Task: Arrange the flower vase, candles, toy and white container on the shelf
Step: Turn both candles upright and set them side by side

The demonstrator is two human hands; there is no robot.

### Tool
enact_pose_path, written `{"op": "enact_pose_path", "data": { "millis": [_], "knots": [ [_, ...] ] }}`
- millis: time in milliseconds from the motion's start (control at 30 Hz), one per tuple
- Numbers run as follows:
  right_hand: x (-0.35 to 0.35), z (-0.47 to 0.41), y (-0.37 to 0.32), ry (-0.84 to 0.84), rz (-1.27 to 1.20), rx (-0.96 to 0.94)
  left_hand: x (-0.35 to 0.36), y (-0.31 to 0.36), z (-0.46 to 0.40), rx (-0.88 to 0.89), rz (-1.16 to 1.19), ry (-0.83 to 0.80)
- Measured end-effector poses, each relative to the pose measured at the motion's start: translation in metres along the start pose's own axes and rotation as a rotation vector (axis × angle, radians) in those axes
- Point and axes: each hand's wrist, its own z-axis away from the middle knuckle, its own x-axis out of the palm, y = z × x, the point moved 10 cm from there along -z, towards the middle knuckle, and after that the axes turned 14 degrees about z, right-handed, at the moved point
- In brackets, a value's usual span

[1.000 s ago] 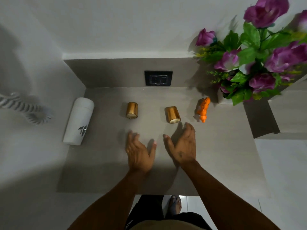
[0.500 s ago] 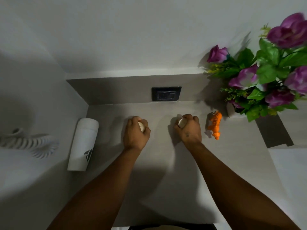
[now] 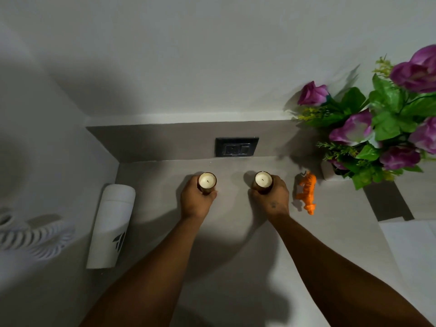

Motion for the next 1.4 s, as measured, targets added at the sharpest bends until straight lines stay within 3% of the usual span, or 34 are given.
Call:
{"op": "enact_pose_path", "data": {
  "millis": [600, 833, 933, 1000, 1133, 1400],
  "knots": [
    [0.005, -0.019, -0.004, 0.029, 0.041, 0.024, 0.008, -0.006, -0.011, 0.024, -0.118, 0.069],
    [0.012, 0.008, 0.007, -0.021, -0.049, 0.012, 0.005, -0.009, -0.005, 0.1, -0.108, 0.05],
    [0.016, 0.055, 0.008, 0.022, 0.063, -0.127, -0.003, -0.022, 0.013, 0.073, -0.254, 0.041],
    [0.022, 0.091, 0.001, 0.059, 0.226, -0.306, -0.007, -0.029, 0.035, 0.151, -0.449, 0.009],
    [0.069, 0.144, -0.001, -0.083, 0.641, -0.555, -0.015, -0.045, 0.083, 0.286, -0.745, -0.077],
    [0.08, 0.152, 0.003, -0.09, 0.764, -0.615, -0.045, -0.069, 0.131, 0.177, -0.778, -0.113]
  ]
}}
